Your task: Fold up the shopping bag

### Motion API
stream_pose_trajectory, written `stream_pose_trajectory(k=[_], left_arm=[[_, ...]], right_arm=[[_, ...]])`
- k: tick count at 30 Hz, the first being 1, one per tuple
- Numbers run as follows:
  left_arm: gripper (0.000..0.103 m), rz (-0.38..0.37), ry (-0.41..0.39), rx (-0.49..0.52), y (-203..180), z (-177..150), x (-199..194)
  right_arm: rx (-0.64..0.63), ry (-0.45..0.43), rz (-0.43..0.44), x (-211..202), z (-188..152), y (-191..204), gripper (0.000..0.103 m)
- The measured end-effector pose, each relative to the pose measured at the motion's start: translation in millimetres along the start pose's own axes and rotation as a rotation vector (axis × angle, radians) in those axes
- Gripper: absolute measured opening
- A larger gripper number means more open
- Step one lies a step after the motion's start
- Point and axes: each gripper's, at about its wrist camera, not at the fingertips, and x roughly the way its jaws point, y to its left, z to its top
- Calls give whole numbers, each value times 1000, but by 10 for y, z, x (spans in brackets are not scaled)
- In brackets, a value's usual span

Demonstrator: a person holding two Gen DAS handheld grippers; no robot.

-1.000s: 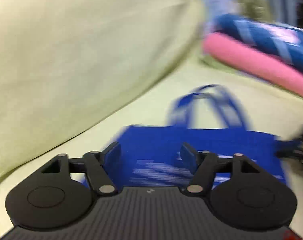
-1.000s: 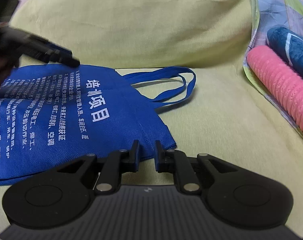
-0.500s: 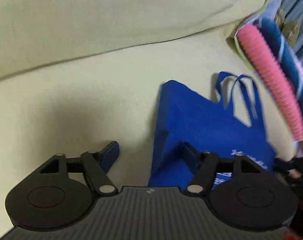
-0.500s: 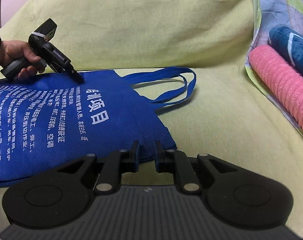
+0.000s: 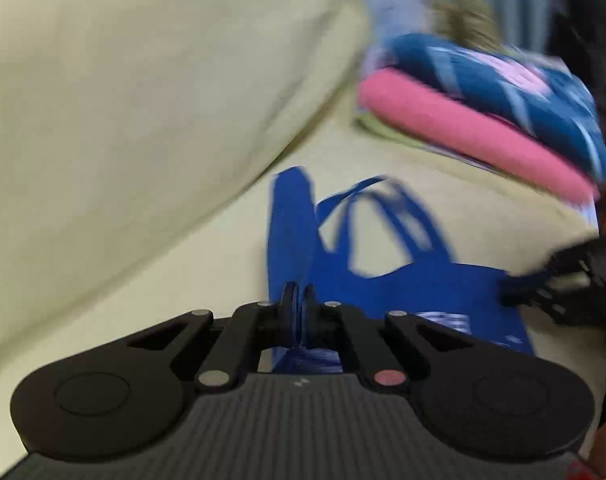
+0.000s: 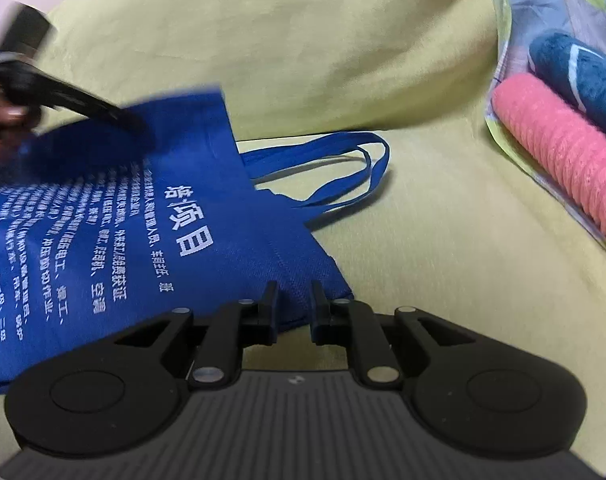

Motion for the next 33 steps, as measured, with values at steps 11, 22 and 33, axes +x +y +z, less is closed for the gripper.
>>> stream_pose_trajectory(k=[11, 22, 33], left_arm=[[0, 158, -30, 186, -1651, -299, 76], [0, 53, -14, 294, -1705, -702, 126], [0, 120, -11, 366, -1898, -819, 267]], right_arm=[[80, 1, 28, -2, -10, -73, 11], [157, 2, 68, -18, -26, -169, 11], [304, -150, 46, -386, -11, -312, 21]])
